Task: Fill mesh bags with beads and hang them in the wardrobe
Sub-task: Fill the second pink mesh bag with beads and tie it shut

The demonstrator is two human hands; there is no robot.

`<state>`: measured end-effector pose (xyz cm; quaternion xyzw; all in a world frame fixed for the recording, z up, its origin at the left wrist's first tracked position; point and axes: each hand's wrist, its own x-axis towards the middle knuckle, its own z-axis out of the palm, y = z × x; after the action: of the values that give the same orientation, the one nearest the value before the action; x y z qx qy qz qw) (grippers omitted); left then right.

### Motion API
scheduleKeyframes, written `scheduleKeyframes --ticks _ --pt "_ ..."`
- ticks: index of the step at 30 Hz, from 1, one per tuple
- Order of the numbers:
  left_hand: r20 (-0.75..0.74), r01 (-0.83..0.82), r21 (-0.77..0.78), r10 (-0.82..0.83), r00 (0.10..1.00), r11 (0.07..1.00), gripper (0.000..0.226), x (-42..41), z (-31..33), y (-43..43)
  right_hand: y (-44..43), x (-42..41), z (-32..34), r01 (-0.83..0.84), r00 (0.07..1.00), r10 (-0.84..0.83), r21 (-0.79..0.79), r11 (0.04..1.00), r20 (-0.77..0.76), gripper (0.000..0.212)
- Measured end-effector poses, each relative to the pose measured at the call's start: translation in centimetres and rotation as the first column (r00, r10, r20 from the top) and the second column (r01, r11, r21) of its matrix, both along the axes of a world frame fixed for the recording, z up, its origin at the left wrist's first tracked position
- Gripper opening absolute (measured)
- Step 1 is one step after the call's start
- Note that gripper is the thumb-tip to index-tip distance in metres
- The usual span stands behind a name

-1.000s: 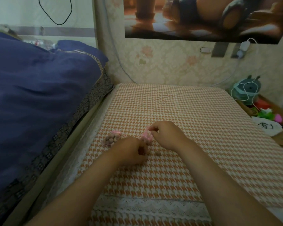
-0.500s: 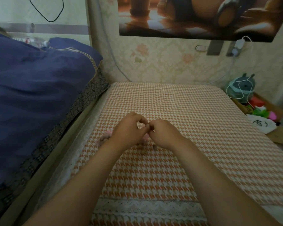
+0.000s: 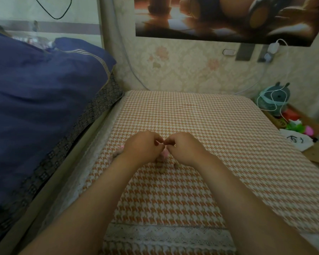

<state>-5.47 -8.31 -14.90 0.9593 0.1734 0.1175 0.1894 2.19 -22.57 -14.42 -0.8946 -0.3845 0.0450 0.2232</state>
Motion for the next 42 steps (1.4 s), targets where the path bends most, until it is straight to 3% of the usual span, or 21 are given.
scheduleKeyframes --ticks 7,12,18,21,24,27,29,36,42 --pt "-0.004 -0.055 -0.066 0.055 0.998 0.996 0.027 -0.1 -0.2 -0.4 -0.9 0.4 -0.2 0.128 0.991 -0.125 0.091 0.988 -0.045 0.016" --pt "0.012 -0.019 -0.171 0.022 1.0 0.985 0.033 0.0 -0.6 0.0 -1.6 0.5 -1.8 0.116 0.982 -0.145 -0.218 0.969 -0.119 0.015" --pt "0.037 0.037 -0.215 -0.029 0.999 0.976 0.033 -0.1 -0.7 0.3 -1.2 0.7 -2.5 0.065 0.983 -0.107 -0.268 0.961 -0.146 0.015" --pt "0.04 0.062 -0.258 -0.054 0.998 0.964 0.034 -0.1 -0.7 0.3 -1.1 1.0 -2.1 0.148 0.986 -0.16 -0.208 0.967 -0.045 0.015" --pt "0.039 0.057 -0.296 -0.048 0.998 0.954 0.033 0.1 -0.6 0.3 -1.0 1.2 -1.1 0.232 0.972 -0.232 -0.002 0.973 0.037 0.019" --pt "0.043 0.064 -0.32 -0.053 0.998 0.945 0.034 0.4 -0.5 0.4 -0.6 1.0 -0.1 0.214 0.97 -0.236 0.25 0.944 0.063 0.017" --pt "0.04 0.066 -0.329 -0.056 0.998 0.942 0.034 0.4 -0.5 0.4 -0.3 0.6 0.4 0.154 0.982 -0.181 0.318 0.935 0.056 0.015" --pt "0.054 0.118 -0.406 -0.105 0.993 0.906 0.029 -0.3 0.0 0.4 0.5 -0.4 -0.4 0.049 0.99 -0.073 0.189 0.981 0.124 0.015" --pt "0.065 0.141 -0.328 -0.127 0.99 0.934 0.034 -0.5 -0.7 1.0 0.7 -0.1 -0.8 0.048 0.982 -0.065 0.103 0.994 0.175 0.019"
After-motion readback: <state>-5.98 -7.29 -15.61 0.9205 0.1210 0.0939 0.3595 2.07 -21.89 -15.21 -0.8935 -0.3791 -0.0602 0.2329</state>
